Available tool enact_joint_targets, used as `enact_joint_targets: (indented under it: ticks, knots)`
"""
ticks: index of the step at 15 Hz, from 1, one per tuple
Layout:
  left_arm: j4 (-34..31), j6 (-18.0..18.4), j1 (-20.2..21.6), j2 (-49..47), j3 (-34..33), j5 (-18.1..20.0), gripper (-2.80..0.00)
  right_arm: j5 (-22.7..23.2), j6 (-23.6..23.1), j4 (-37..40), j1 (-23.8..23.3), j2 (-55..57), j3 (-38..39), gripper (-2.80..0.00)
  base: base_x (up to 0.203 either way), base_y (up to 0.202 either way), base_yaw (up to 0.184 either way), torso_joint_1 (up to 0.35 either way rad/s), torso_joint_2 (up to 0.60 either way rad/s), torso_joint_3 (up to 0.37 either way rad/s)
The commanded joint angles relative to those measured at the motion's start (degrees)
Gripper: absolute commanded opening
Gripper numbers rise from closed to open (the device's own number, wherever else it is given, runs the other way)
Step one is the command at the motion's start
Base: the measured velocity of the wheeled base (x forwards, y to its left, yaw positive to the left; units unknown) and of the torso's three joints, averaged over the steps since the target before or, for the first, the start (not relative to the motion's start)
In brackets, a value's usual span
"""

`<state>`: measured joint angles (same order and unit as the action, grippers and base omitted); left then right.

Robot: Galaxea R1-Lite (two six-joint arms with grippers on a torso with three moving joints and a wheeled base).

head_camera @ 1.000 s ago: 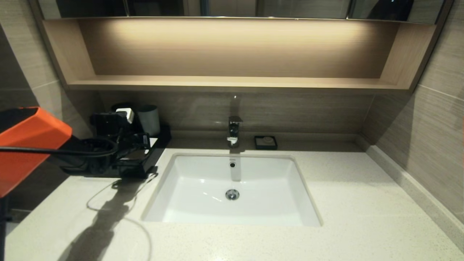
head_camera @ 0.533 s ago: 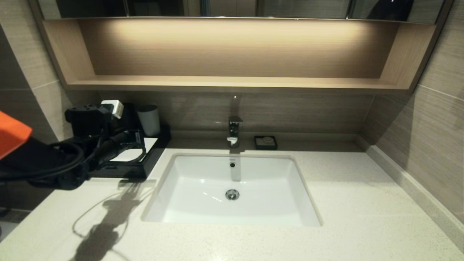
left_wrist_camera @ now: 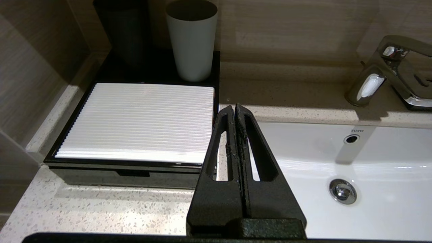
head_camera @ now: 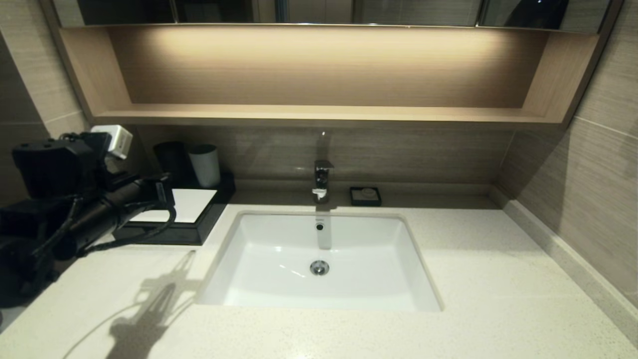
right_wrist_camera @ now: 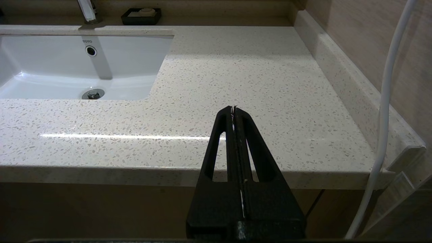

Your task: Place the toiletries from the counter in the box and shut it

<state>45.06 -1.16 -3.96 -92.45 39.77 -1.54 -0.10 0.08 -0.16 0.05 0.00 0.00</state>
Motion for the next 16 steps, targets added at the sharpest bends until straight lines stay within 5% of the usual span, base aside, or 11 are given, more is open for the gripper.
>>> enact_joint_targets:
  ticks: [1,6,16]
  knots:
    - [0.1,0.0,0.0,5.8,-2.9,-0.1,-2.80,0.0,0.0,0.0,0.0,-0.1,0.1,-2.80,0.000,0.000,0.000,0.000,0.00,0.000]
    - [-0.7,0.2,0.9,14.3,-8.8,-1.9,-2.80,0.0,0.0,0.0,0.0,-0.1,0.1,-2.80,0.000,0.000,0.000,0.000,0.00,0.000]
    - [-9.7,0.2,9.9,28.6,-15.0,-4.7,-2.80,0.0,0.0,0.0,0.0,-0.1,0.1,-2.80,0.000,0.000,0.000,0.000,0.00,0.000]
